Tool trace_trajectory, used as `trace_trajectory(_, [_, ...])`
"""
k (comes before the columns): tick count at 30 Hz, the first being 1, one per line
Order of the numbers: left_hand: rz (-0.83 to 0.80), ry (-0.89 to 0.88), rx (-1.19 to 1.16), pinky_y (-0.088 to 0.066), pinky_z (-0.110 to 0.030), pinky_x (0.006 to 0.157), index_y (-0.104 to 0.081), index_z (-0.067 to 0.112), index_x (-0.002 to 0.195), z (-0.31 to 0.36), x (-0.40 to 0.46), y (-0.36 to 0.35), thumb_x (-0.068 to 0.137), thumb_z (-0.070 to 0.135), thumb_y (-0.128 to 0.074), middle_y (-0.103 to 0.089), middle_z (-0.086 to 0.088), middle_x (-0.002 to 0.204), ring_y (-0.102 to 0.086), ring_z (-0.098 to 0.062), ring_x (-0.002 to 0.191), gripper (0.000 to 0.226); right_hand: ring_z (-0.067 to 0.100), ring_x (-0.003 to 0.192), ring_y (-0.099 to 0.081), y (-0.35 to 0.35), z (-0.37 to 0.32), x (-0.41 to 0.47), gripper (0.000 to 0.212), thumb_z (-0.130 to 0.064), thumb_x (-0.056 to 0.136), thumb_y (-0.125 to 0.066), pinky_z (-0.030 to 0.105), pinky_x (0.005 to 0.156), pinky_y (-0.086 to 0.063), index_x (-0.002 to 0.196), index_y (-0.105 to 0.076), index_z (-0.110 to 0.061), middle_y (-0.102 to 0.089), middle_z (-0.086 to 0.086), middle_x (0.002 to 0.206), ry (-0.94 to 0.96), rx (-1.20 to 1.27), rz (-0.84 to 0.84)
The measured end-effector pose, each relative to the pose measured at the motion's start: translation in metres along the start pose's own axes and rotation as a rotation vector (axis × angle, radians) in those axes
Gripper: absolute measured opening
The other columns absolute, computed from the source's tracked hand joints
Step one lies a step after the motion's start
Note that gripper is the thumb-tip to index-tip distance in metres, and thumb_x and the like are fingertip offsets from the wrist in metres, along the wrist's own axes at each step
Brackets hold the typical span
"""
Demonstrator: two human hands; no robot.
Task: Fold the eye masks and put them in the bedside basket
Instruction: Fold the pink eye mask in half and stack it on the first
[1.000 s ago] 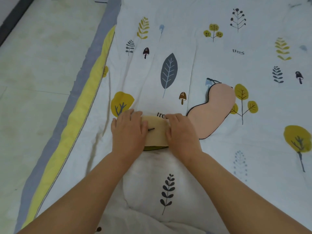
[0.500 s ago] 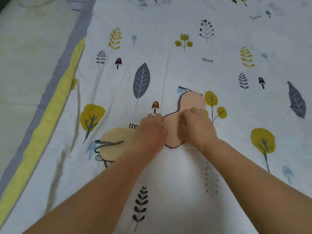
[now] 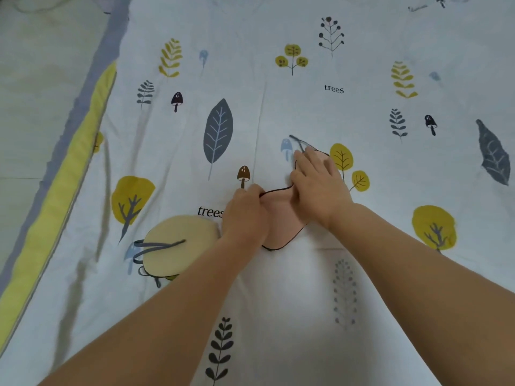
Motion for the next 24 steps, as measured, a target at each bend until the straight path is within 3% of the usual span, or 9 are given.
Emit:
trace_trajectory(3, [0.049,0.014,-0.113,-0.041,-0.036,0.085,-0.057,0.012,0.11,-0.004,-0.002,0.006,0.088,0.011,-0.04,-0.059,-0.014,0.111,-0.053,-0.031,0.103,0.027,0.025,0.146,-0.009,0.005,0.006,-0.016,0.032,-0.011,0.087,-0.038,0.049,0.117,-0.003,0.11,-0.057,-0.002,-0.031,0.011,0.151,-0.012,0.005,0.048])
trace_trajectory(6, [0.088,0.038,-0.281,-0.039,-0.03,0.077,-0.061,0.012,0.101,-0.004,-0.006,0.011,0.089,0.014,-0.046,-0.063,-0.008,0.1,-0.054,-0.024,0.093,0.019,0.028,0.12,-0.044,0.015,0.012,-0.037,0.015,-0.01,0.082,-0.041,0.054,0.117,-0.003,0.087,-0.055,-0.009,-0.058,0.011,0.097,-0.103,0.019,0.028])
trace_trajectory(8, [0.105,0.032,-0.34,-0.036,-0.027,0.073,-0.063,0.012,0.097,0.0,-0.012,0.014,0.088,0.015,-0.049,-0.061,-0.002,0.09,-0.052,-0.019,0.085,0.016,0.03,0.091,-0.053,0.022,0.015,-0.053,0.006,-0.014,0.082,-0.043,0.05,0.11,-0.021,0.077,-0.043,-0.013,-0.049,0.004,0.073,-0.138,0.047,0.009])
trace_trajectory(9, [0.11,0.023,-0.347,-0.035,-0.026,0.073,-0.063,0.012,0.096,0.002,-0.016,0.015,0.088,0.015,-0.05,-0.06,0.0,0.087,-0.051,-0.018,0.083,0.015,0.031,0.083,-0.055,0.024,0.018,-0.062,0.008,-0.017,0.082,-0.044,0.043,0.097,-0.033,0.076,-0.042,-0.012,-0.048,0.002,0.07,-0.146,0.08,0.013])
trace_trajectory(11, [0.095,-0.019,-0.331,-0.034,-0.021,0.071,-0.065,0.013,0.093,0.01,-0.029,0.013,0.086,0.015,-0.054,-0.059,0.003,0.082,-0.052,-0.016,0.081,0.013,0.03,0.073,-0.055,0.028,0.029,-0.09,0.015,-0.025,0.082,-0.047,0.032,0.067,-0.036,0.08,-0.048,-0.01,-0.05,0.001,0.069,-0.197,0.179,0.025])
trace_trajectory(13, [0.054,-0.05,-0.317,-0.034,-0.02,0.071,-0.066,0.014,0.092,0.014,-0.041,0.007,0.086,0.016,-0.055,-0.061,0.004,0.081,-0.054,-0.015,0.081,0.013,0.026,0.072,-0.053,0.024,0.043,-0.112,0.026,-0.037,0.08,-0.053,0.031,0.059,-0.037,0.086,-0.054,-0.012,-0.052,0.001,0.073,-0.302,0.296,-0.033])
trace_trajectory(17, [-0.021,-0.039,-0.237,-0.035,-0.025,0.073,-0.066,0.015,0.093,0.006,-0.055,-0.011,0.086,0.018,-0.055,-0.062,0.003,0.086,-0.052,-0.014,0.083,0.014,0.021,0.081,-0.051,-0.001,0.06,-0.134,0.036,-0.046,0.073,-0.065,0.03,0.064,-0.038,0.091,-0.056,-0.017,-0.055,0.0,0.087,-0.488,0.43,-0.211])
trace_trajectory(21, [-0.084,0.04,-0.202,-0.036,-0.026,0.075,-0.059,0.013,0.106,-0.007,-0.073,-0.034,0.088,0.017,-0.05,-0.064,-0.005,0.102,-0.052,-0.018,0.088,0.021,0.03,0.1,-0.056,-0.027,0.072,-0.161,0.036,-0.03,0.082,-0.053,0.034,0.078,-0.045,0.113,-0.049,-0.013,-0.06,0.01,0.113,-0.621,0.425,-0.221])
trace_trajectory(24, [-0.084,0.081,-0.165,-0.039,-0.028,0.075,-0.052,0.014,0.117,-0.015,-0.08,-0.04,0.085,0.015,-0.049,-0.064,-0.01,0.111,-0.056,-0.025,0.092,0.032,0.033,0.103,-0.055,-0.039,0.078,-0.177,0.035,-0.024,0.081,-0.048,0.035,0.079,-0.044,0.114,-0.048,-0.012,-0.06,0.013,0.113,-0.728,0.487,-0.178])
Point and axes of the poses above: each hand's wrist, its own x-axis towards the middle knuckle, its own y-axis out of the back of the hand, z = x × y, the point moved 6 cm from there along x, towards the middle knuckle
